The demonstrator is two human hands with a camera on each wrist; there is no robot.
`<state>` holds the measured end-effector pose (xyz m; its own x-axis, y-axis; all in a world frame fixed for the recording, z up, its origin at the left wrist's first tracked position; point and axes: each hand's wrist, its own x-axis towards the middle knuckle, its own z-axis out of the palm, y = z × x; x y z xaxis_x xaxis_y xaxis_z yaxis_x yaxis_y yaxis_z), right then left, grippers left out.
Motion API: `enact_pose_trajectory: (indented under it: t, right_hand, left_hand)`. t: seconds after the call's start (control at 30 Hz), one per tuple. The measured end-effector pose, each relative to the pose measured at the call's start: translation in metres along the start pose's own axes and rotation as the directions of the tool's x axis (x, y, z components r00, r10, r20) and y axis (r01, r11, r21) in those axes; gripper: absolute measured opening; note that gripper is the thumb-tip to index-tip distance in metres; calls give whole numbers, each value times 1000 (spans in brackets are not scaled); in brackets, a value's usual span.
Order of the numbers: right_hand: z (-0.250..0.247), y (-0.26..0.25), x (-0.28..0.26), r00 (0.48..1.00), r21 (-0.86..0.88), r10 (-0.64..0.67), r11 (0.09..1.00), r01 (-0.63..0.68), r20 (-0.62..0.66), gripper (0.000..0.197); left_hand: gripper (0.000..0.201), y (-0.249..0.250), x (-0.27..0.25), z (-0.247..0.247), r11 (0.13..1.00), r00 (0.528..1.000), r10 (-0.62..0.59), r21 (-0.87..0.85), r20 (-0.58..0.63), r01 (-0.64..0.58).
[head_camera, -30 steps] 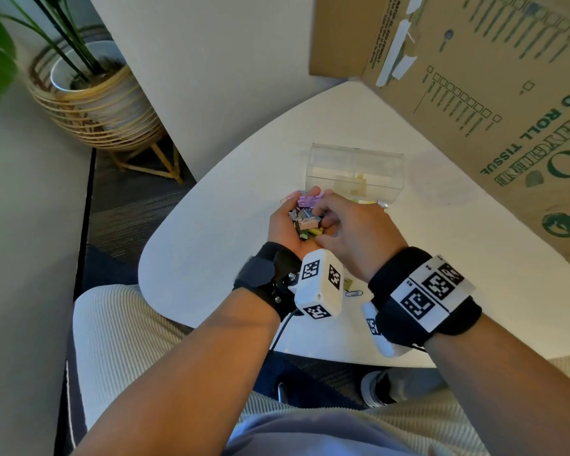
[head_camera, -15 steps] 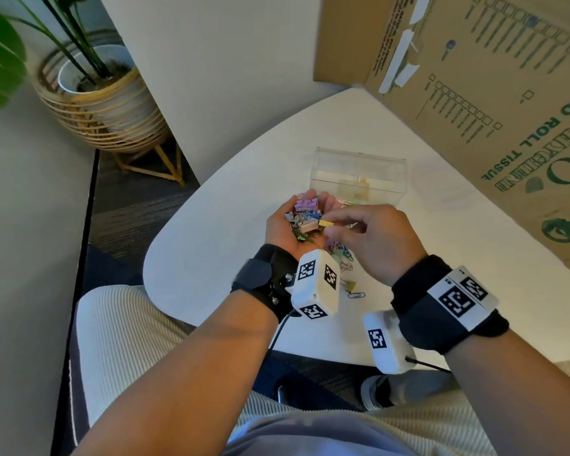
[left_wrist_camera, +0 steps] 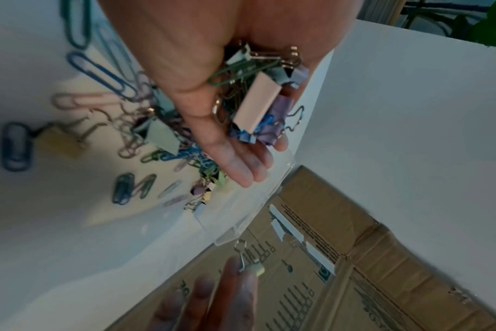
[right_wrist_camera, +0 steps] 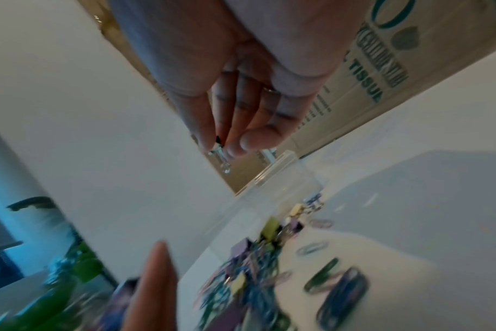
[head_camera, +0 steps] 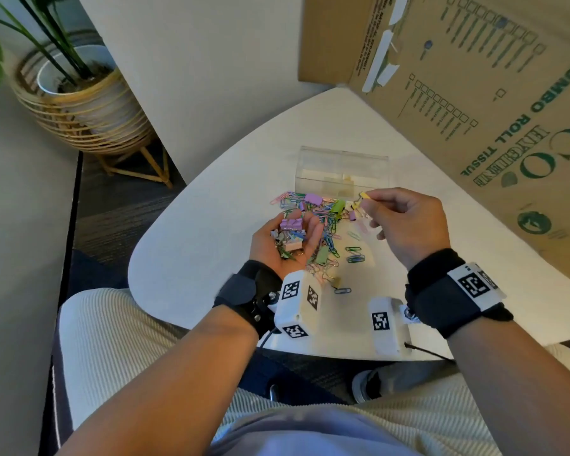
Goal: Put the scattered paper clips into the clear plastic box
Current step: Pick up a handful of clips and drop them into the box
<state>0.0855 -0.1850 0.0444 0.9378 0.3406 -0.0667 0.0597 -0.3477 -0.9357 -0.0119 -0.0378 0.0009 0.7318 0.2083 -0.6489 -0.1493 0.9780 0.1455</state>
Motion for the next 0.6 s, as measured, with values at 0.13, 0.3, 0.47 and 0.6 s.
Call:
enact_pose_trajectory:
  t: [0.13, 0.3, 0.47, 0.6]
  right_hand:
    - [-13, 3, 34, 991, -40, 34, 998, -40, -129, 4]
    - [-10, -4, 70, 995, -194, 1, 981, -21, -100, 7]
    - [-12, -9, 59, 999, -348, -3, 937, -10, -37, 21]
    - [-2, -17, 18, 997, -279, -72, 957, 80, 39, 9]
  left_hand:
    - [28, -5, -1, -5, 999, 1000, -27, 26, 0, 27]
    - [30, -8, 0, -1, 994, 996, -85, 66, 26, 83]
    - [29, -10, -3, -5, 995, 996, -84, 46, 28, 83]
    - [32, -10, -2, -5, 995, 996, -81, 58, 22, 80]
